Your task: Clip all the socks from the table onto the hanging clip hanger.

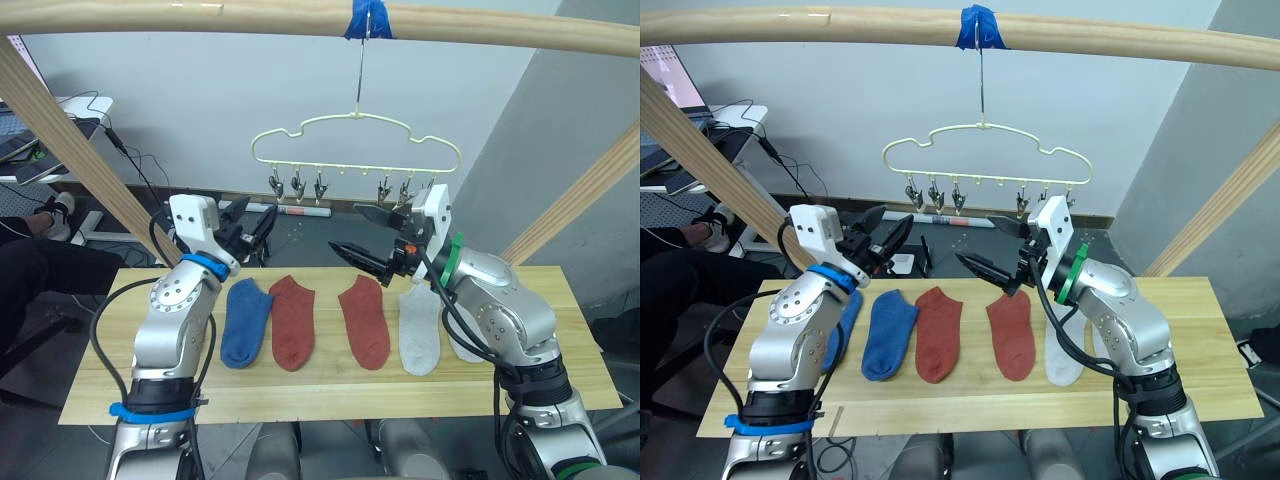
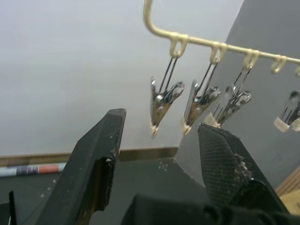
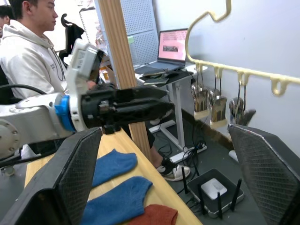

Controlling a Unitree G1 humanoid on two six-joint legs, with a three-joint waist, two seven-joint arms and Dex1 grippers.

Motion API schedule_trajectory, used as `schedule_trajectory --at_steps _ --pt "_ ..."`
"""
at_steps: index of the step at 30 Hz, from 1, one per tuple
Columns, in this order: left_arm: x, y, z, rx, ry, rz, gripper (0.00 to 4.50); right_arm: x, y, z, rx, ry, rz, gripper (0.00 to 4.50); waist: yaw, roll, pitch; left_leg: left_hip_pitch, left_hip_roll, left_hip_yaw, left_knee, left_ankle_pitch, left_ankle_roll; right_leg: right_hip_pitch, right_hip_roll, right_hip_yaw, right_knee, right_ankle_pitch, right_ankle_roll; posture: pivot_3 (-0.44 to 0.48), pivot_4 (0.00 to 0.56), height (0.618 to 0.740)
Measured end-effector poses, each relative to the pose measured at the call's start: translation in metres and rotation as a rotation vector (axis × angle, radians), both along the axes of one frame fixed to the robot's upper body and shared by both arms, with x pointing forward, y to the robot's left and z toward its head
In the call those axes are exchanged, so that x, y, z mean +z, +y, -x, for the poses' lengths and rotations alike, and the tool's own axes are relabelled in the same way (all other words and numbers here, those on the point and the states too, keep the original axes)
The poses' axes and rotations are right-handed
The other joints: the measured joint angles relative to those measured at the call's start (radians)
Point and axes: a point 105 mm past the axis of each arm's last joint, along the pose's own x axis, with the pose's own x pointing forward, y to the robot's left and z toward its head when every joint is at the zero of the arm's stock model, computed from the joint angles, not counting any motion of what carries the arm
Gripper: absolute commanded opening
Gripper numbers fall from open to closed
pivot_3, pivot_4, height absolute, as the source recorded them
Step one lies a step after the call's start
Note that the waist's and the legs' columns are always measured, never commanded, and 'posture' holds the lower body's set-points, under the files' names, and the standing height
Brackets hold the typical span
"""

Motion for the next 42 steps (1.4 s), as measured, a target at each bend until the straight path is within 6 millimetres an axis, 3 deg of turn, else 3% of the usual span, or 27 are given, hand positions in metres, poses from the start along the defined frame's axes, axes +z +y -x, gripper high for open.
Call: schedule_trajectory --at_steps 27,40,42 --pt "0.007 -0.004 -0.024 0.066 -0.073 0.031 2.72 0.006 -0.011 0.002 -0.057 -0.032 0.006 4.50 -0.004 0.000 0.000 -0.001 0.000 -0.001 0.002 0.000 0.000 0.000 0.000 -0.001 0.000 0.000 0.000 -0.140 0.247 0.740" --pt "0.010 -0.005 -0.032 0.077 -0.089 0.018 2.72 0.008 -0.006 0.007 -0.037 -0.033 0.012 4.50 -0.008 0.000 0.000 -0.001 0.000 -0.001 0.003 0.000 0.000 0.000 0.000 -0.001 0.000 0.000 0.001 -0.148 0.255 0.740" --pt "0.010 -0.007 -0.032 0.073 -0.090 0.019 2.36 0.009 -0.006 0.008 -0.035 -0.037 0.012 4.50 -0.010 0.000 0.001 -0.001 0.000 -0.001 0.003 0.000 0.000 0.000 0.000 -0.001 0.000 0.000 0.001 -0.149 0.256 0.740"
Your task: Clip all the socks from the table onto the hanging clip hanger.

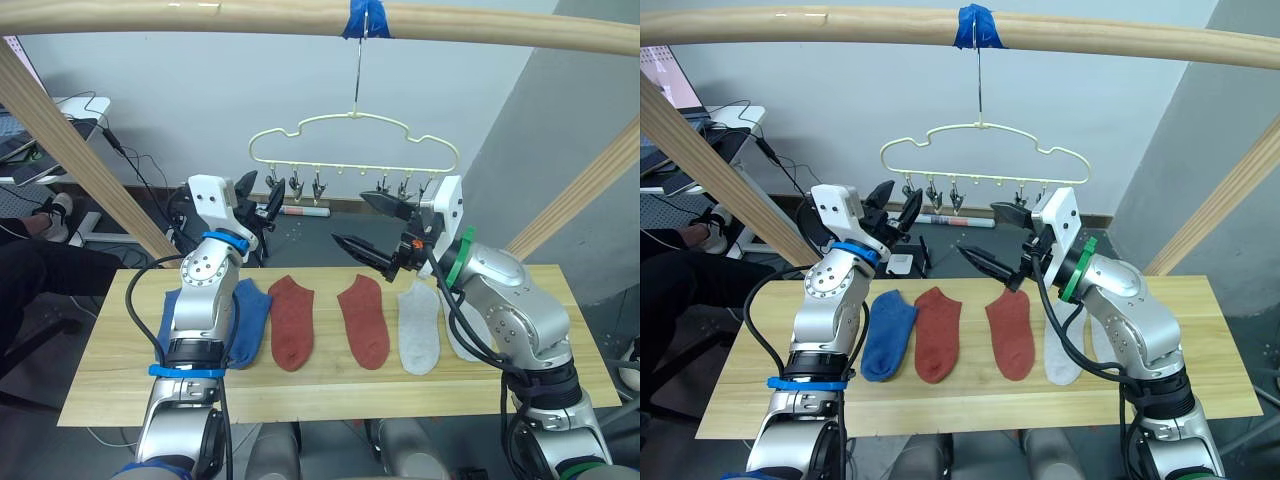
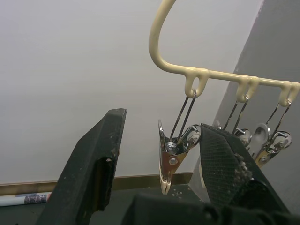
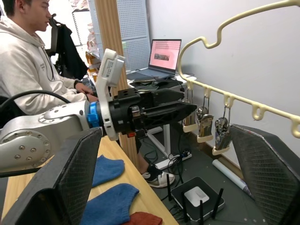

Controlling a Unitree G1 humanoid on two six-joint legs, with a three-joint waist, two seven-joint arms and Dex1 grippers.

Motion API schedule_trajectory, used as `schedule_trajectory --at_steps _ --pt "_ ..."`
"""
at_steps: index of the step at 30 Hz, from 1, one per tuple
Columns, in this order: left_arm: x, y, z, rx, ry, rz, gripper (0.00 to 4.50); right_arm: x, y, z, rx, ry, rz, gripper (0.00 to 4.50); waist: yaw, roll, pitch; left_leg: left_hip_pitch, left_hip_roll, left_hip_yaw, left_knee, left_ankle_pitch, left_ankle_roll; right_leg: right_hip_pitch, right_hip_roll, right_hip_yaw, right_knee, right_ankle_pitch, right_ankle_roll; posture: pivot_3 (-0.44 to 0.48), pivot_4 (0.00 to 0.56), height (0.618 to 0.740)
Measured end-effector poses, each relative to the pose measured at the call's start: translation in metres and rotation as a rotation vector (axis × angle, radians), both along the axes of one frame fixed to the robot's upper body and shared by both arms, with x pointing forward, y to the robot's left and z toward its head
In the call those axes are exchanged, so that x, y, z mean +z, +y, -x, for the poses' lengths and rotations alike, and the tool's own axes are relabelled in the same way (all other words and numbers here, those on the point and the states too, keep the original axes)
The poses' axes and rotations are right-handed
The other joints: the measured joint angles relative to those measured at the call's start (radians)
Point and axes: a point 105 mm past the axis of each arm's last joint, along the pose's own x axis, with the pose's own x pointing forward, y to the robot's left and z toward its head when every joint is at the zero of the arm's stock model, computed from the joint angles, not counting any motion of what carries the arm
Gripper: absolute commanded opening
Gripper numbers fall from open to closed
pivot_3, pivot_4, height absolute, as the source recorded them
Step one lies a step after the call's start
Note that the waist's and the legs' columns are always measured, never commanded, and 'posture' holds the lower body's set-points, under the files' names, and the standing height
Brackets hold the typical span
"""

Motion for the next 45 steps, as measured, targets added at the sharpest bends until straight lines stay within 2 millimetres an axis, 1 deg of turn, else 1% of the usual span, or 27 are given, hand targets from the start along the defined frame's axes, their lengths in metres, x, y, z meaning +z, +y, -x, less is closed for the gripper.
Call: schedule_trajectory --at_steps 1,4,6,8,10,14,16,20,22,23,24,27,29,31,33,34,37,39,45 --pt "0.000 -0.001 0.000 -0.003 -0.001 0.001 2.19 0.000 0.000 0.000 0.000 0.000 0.000 4.50 0.000 0.000 0.000 0.000 0.000 0.000 0.000 0.000 0.000 0.000 0.000 0.000 0.000 0.000 0.000 -0.149 0.256 0.740" --pt "0.000 -0.002 0.000 -0.010 -0.001 0.003 1.24 0.000 0.000 0.000 -0.001 0.001 0.000 4.50 -0.001 0.000 0.000 0.000 0.000 0.000 0.000 0.000 0.000 0.000 0.000 0.000 0.000 0.000 0.000 -0.149 0.257 0.740" --pt "0.001 -0.003 0.000 -0.016 -0.003 0.002 0.69 0.000 0.000 0.000 -0.002 0.003 0.001 4.50 -0.002 0.000 0.001 0.000 0.000 0.000 0.000 0.000 0.000 0.000 0.000 0.000 0.000 0.000 0.000 -0.149 0.257 0.740" --pt "0.002 -0.004 0.000 -0.024 -0.008 0.000 0.30 -0.001 0.000 0.000 -0.002 0.006 0.002 4.50 -0.003 0.000 0.001 0.000 0.000 0.000 0.000 0.000 0.000 0.000 0.000 0.000 0.000 0.000 0.000 -0.149 0.258 0.740" --pt "0.004 -0.005 -0.001 -0.029 -0.013 0.000 0.03 -0.001 0.000 0.000 -0.001 0.009 0.002 4.50 -0.004 0.000 0.001 0.000 0.000 0.000 0.000 0.000 0.000 0.000 0.000 0.000 0.000 0.000 0.000 -0.146 0.261 0.740" --pt "0.007 -0.008 -0.001 -0.036 -0.020 0.003 0.01 -0.005 -0.001 0.002 -0.008 0.019 0.011 4.50 -0.004 0.000 0.003 0.000 0.000 0.000 0.000 0.000 0.000 0.000 0.000 0.000 0.000 0.000 0.000 -0.134 0.264 0.740" --pt "0.009 -0.006 0.001 -0.043 -0.017 -0.018 0.01 -0.020 -0.014 -0.002 -0.077 0.041 0.076 4.50 -0.002 0.000 0.004 -0.001 0.000 -0.001 0.000 0.000 0.000 0.000 0.000 -0.001 0.000 0.000 0.000 -0.129 0.268 0.740" --pt "0.015 0.011 0.012 -0.055 0.021 -0.110 0.01 -0.084 -0.067 -0.012 -0.306 0.189 0.305 4.50 0.000 0.001 0.012 -0.001 0.000 0.000 0.000 0.000 0.000 -0.001 0.000 0.000 0.000 0.000 0.000 -0.110 0.281 0.740" --pt "0.013 0.017 0.020 -0.088 0.078 -0.147 0.01 -0.117 -0.103 -0.013 -0.432 0.280 0.419 4.50 -0.001 0.002 0.014 0.000 0.000 0.000 0.000 0.000 0.000 -0.001 0.000 0.001 0.000 0.000 0.000 -0.105 0.286 0.740" --pt "0.013 0.019 0.024 -0.096 0.096 -0.154 0.01 -0.129 -0.122 -0.013 -0.496 0.323 0.460 4.50 -0.003 0.002 0.017 0.000 0.000 0.001 0.000 0.000 0.000 0.000 0.000 0.001 0.000 0.000 0.000 -0.105 0.286 0.740" --pt "0.014 0.020 0.025 -0.103 0.112 -0.151 0.01 -0.134 -0.132 -0.013 -0.530 0.339 0.483 4.50 -0.006 0.003 0.018 0.001 0.000 0.002 0.000 0.000 0.000 0.000 0.000 0.002 0.001 0.000 0.000 -0.101 0.290 0.740" --pt "0.008 0.019 0.033 -0.172 0.213 -0.140 0.01 -0.142 -0.146 -0.017 -0.582 0.331 0.526 4.50 -0.023 0.001 0.022 0.007 0.000 0.002 0.000 0.000 0.000 0.002 0.001 0.003 0.003 0.000 0.000 -0.091 0.292 0.740" --pt "0.006 0.018 0.041 -0.230 0.293 -0.076 0.01 -0.158 -0.164 -0.025 -0.649 0.381 0.562 4.50 -0.032 0.001 0.024 0.009 0.000 0.003 0.000 0.000 0.000 0.004 0.001 0.005 0.004 -0.003 -0.004 -0.084 0.292 0.740" --pt "0.005 0.016 0.050 -0.293 0.374 0.023 0.01 -0.179 -0.182 -0.034 -0.718 0.452 0.596 4.50 -0.042 0.001 0.026 0.009 0.000 0.004 0.000 0.000 0.000 0.004 0.001 0.006 0.004 -0.003 -0.004 -0.076 0.293 0.740" --pt "0.002 0.011 0.056 -0.336 0.416 0.051 0.01 -0.190 -0.190 -0.039 -0.755 0.483 0.607 4.50 -0.045 0.001 0.028 0.009 0.000 0.005 0.000 0.000 0.000 0.003 0.001 0.006 0.004 0.000 0.001 -0.072 0.291 0.740" --pt "0.001 0.009 0.059 -0.350 0.426 0.051 0.01 -0.193 -0.192 -0.042 -0.767 0.482 0.615 4.50 -0.047 0.001 0.029 0.009 0.000 0.005 -0.001 0.000 0.000 0.003 0.001 0.006 0.004 0.000 0.001 -0.066 0.290 0.740" --pt "0.003 0.008 0.065 -0.360 0.431 0.026 0.01 -0.196 -0.200 -0.052 -0.798 0.454 0.626 4.50 -0.045 0.002 0.029 0.009 0.000 0.005 -0.004 0.000 0.000 0.003 0.001 0.006 0.002 0.000 0.001 -0.061 0.289 0.740" --pt "0.004 0.008 0.067 -0.365 0.438 0.022 0.01 -0.197 -0.200 -0.058 -0.809 0.454 0.605 4.50 -0.044 0.002 0.029 0.009 0.000 0.005 -0.004 0.000 0.000 0.003 0.001 0.006 0.001 0.000 0.001 -0.054 0.288 0.740" --pt "0.004 0.009 0.072 -0.368 0.446 0.015 0.01 -0.198 -0.196 -0.067 -0.811 0.454 0.554 4.50 -0.044 0.002 0.029 0.010 0.000 0.006 -0.004 0.000 0.000 0.003 0.001 0.007 0.001 0.000 0.001 -0.037 0.290 0.740"
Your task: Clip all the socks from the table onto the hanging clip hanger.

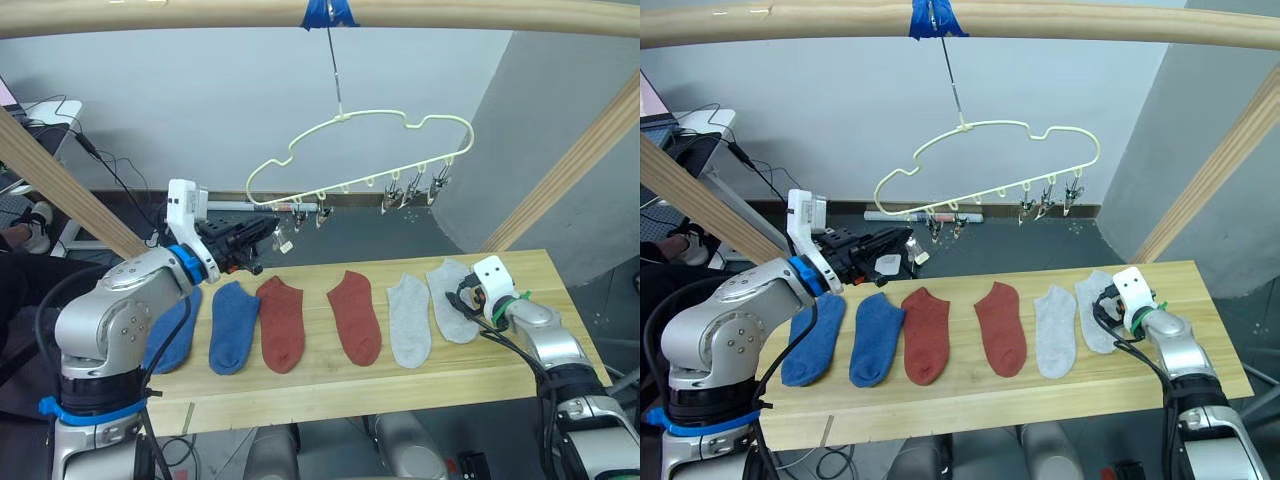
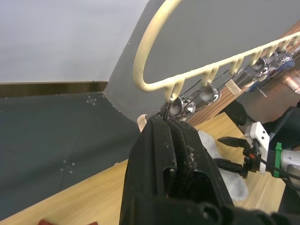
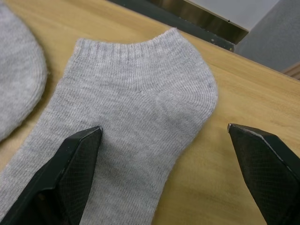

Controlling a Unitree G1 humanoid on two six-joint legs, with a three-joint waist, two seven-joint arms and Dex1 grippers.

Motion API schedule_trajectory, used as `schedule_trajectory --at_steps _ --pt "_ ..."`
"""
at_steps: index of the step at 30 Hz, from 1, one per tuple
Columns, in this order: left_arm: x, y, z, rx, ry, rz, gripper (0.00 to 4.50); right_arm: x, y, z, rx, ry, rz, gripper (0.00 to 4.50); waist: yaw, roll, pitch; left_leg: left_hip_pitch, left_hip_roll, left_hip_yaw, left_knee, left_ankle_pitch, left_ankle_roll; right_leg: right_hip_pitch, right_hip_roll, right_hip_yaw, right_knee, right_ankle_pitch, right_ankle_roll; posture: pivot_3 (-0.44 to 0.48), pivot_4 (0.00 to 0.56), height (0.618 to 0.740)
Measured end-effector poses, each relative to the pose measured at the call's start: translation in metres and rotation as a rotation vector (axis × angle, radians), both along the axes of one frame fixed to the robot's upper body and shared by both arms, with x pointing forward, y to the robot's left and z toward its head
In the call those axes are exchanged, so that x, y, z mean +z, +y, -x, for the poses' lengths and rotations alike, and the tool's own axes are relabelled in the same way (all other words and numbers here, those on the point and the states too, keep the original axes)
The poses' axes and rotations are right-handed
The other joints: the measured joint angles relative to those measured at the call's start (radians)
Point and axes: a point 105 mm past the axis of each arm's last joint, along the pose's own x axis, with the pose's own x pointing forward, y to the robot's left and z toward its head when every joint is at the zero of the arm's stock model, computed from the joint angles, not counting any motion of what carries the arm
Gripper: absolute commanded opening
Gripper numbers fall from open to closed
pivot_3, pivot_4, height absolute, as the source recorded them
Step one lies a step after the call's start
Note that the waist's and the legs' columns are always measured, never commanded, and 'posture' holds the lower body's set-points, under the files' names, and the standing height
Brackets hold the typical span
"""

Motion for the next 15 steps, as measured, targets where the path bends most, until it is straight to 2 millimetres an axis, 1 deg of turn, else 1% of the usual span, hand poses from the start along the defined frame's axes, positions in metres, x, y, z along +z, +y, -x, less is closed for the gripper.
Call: schedule_trajectory --at_steps 6,11,15 --pt "0.001 0.002 0.004 -0.002 -0.002 0.002 0.01 0.006 0.001 0.002 -0.020 0.015 -0.032 4.50 0.002 0.000 0.000 0.000 0.000 0.000 0.000 0.000 0.000 0.000 0.000 0.000 0.000 0.000 0.000 -0.032 0.286 0.740" --pt "0.001 0.002 0.004 -0.002 -0.003 0.001 0.01 0.020 0.002 0.001 -0.048 -0.001 -0.068 4.50 0.002 0.000 0.000 0.000 0.000 0.000 0.000 0.000 0.000 0.000 0.000 0.000 0.000 0.000 0.000 -0.037 0.283 0.740" --pt "0.001 0.001 0.003 -0.006 0.000 0.000 0.01 0.022 0.014 -0.009 -0.046 -0.004 -0.096 4.50 0.001 0.000 0.000 0.000 0.000 0.000 0.000 0.000 0.000 0.000 0.000 0.000 0.000 0.000 0.000 -0.043 0.283 0.740"
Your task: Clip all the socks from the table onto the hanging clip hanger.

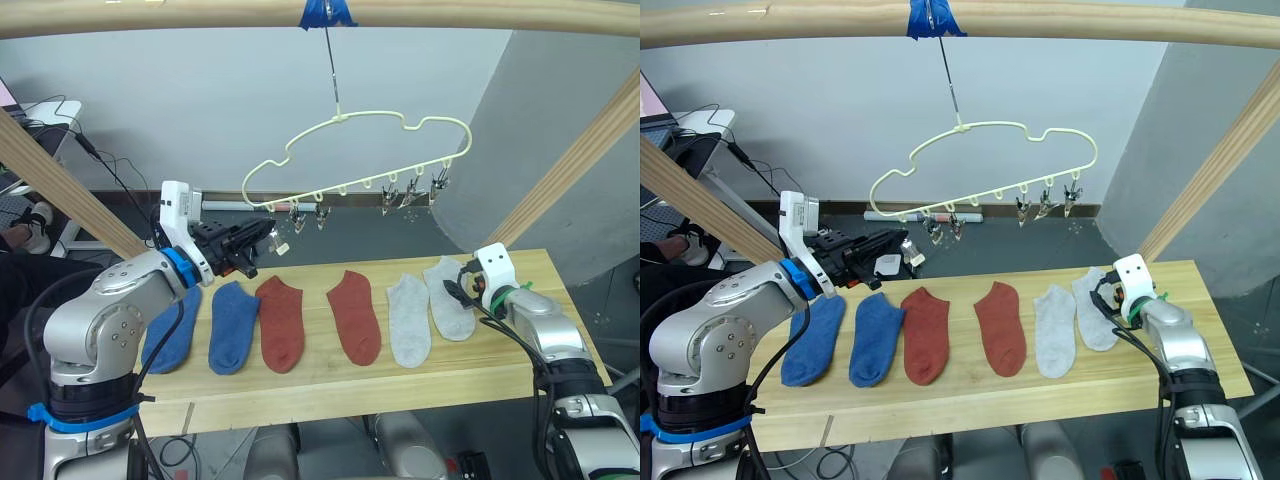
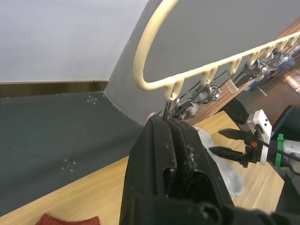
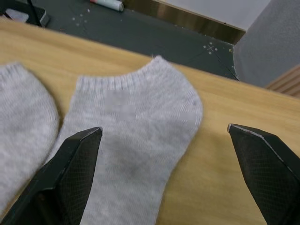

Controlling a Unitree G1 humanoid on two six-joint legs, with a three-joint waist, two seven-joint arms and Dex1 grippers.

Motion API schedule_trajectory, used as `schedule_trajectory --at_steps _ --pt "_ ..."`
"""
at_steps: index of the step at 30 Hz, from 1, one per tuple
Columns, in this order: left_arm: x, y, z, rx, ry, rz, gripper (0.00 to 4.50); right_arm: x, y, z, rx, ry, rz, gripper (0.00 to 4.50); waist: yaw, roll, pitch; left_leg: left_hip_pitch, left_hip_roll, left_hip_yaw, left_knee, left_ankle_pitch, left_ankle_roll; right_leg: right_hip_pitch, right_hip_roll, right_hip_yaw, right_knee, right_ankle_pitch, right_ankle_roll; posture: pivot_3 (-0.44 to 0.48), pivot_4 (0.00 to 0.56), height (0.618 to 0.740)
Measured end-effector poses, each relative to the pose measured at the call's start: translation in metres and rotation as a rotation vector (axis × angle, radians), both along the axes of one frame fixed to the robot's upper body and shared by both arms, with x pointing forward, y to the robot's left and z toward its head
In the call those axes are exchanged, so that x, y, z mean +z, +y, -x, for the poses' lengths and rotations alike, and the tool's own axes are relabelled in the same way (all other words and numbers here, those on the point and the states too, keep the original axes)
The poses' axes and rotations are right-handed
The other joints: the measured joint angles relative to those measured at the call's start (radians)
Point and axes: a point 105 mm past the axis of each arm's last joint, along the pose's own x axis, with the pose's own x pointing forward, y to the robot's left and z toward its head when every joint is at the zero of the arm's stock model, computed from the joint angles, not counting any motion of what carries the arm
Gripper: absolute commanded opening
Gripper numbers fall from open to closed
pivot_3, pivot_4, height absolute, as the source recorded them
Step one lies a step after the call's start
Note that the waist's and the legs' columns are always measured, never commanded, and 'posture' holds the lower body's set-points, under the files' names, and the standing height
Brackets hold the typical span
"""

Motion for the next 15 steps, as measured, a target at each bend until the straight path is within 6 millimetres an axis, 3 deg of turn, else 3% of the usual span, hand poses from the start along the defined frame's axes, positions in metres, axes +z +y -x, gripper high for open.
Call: schedule_trajectory --at_steps 5,9,12,15 --pt "0.000 -0.002 -0.001 -0.009 0.002 0.000 0.01 -0.019 0.003 -0.005 -0.017 0.066 -0.024 4.50 0.002 0.000 0.000 -0.001 0.000 0.000 0.000 0.000 0.000 0.000 0.000 0.000 -0.002 0.000 0.000 -0.041 0.284 0.740" --pt "0.000 -0.002 -0.002 -0.010 0.004 0.000 0.01 -0.019 0.002 -0.010 -0.015 0.059 -0.020 4.50 0.001 0.000 0.000 -0.001 0.000 0.000 0.000 0.000 0.000 0.000 0.000 0.000 -0.002 0.000 0.000 -0.034 0.286 0.740" --pt "-0.001 -0.002 -0.001 -0.010 0.005 -0.001 0.00 -0.021 0.003 -0.009 0.008 0.063 -0.016 3.92 0.002 0.000 0.000 0.000 0.000 0.000 0.000 0.000 0.000 0.000 0.000 0.000 -0.001 0.000 0.000 -0.025 0.289 0.740" --pt "-0.002 -0.002 0.001 -0.010 0.004 -0.004 0.00 -0.025 0.005 -0.002 0.038 0.062 -0.013 2.86 0.003 0.000 0.000 0.000 0.000 0.000 0.000 0.000 0.000 0.001 0.000 0.000 -0.001 0.000 0.000 -0.027 0.288 0.740"
